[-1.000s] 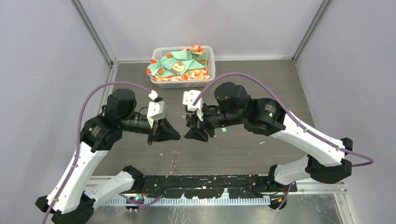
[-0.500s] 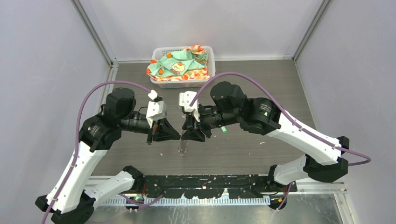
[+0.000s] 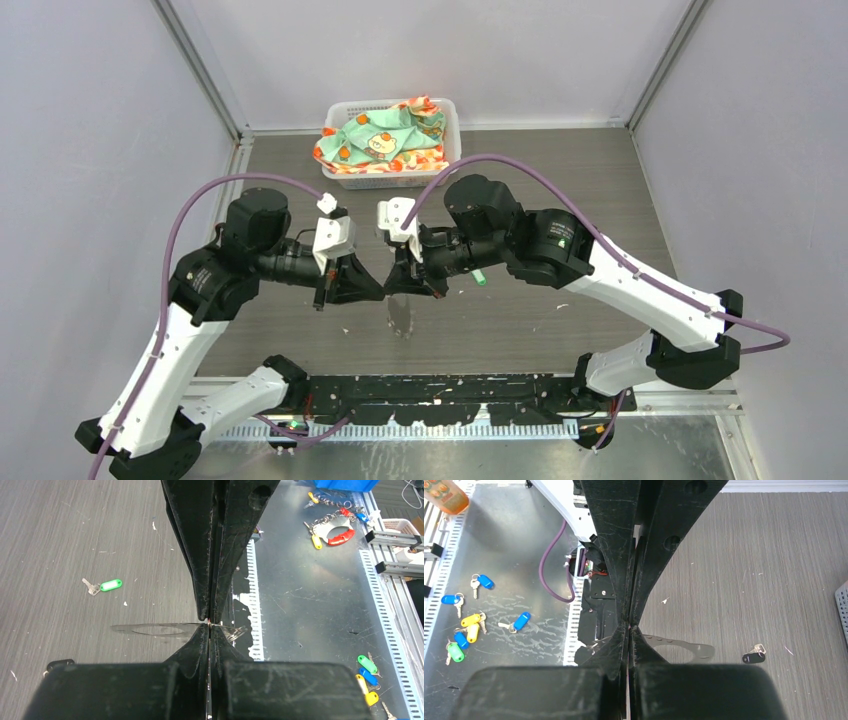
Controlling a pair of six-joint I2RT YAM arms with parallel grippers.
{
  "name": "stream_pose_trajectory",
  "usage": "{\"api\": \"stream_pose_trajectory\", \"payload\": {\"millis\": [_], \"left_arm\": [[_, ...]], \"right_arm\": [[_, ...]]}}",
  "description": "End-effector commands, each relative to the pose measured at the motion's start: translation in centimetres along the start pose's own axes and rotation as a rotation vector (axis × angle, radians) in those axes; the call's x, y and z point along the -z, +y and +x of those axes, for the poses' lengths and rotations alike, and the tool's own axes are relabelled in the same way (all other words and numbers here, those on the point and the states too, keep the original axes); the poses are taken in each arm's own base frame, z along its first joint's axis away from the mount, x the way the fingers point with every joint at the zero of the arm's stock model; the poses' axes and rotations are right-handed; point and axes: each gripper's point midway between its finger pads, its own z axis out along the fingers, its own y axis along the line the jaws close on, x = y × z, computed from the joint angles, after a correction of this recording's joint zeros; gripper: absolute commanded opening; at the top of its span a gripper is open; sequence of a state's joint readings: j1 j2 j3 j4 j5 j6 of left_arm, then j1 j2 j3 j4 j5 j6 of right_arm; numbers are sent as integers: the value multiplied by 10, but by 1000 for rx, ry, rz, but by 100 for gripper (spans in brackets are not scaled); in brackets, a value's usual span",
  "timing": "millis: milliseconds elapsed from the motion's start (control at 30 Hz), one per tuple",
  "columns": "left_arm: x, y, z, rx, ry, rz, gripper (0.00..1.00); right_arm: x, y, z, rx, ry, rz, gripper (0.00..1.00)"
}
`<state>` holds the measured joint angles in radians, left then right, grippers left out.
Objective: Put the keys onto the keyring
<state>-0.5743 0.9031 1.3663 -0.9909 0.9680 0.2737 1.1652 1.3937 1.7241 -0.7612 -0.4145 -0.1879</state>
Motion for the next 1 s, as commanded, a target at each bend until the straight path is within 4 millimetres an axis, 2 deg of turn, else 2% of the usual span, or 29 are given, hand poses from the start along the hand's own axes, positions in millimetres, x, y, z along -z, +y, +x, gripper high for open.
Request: {"api": "stream_pose_trajectory", "payload": {"millis": [0, 133, 167, 233, 300, 333, 400, 433, 533, 633, 733, 967], "left_arm": [[7, -8, -18, -76, -45, 4, 0], [7, -6, -19, -80, -48, -6, 0], [6, -6, -19, -80, -50, -8, 5], [6, -6, -20, -77, -62, -13, 22], [7, -6, -20, -63, -70, -22, 38], [8, -7, -19, -54, -70, -27, 43], [10, -9, -15, -46, -58, -39, 48], [12, -9, -12, -48, -49, -51, 49], [17, -8, -5, -61, -20, -91, 50], [18, -1, 1, -83, -12, -131, 50], [15, 7, -2, -98, -34, -156, 49], [4, 4, -14, -29, -103, -82, 45]], "right_arm": [[10, 5, -9, 39, -33, -2, 1], [9, 0, -5, 27, -18, 23, 1], [9, -1, -8, 17, -39, 36, 1], [9, -8, -26, 10, -155, 82, 1], [8, -11, -28, -11, -257, 115, 1], [15, -11, -39, -10, -330, 129, 1], [25, -10, -47, -9, -435, 152, 1], [28, -10, -44, -6, -470, 161, 1], [49, -3, -57, 6, -624, 169, 1], [61, 4, -61, 16, -695, 156, 1], [65, 6, -61, 9, -730, 151, 1], [71, 7, -64, 1, -824, 150, 1]]}}
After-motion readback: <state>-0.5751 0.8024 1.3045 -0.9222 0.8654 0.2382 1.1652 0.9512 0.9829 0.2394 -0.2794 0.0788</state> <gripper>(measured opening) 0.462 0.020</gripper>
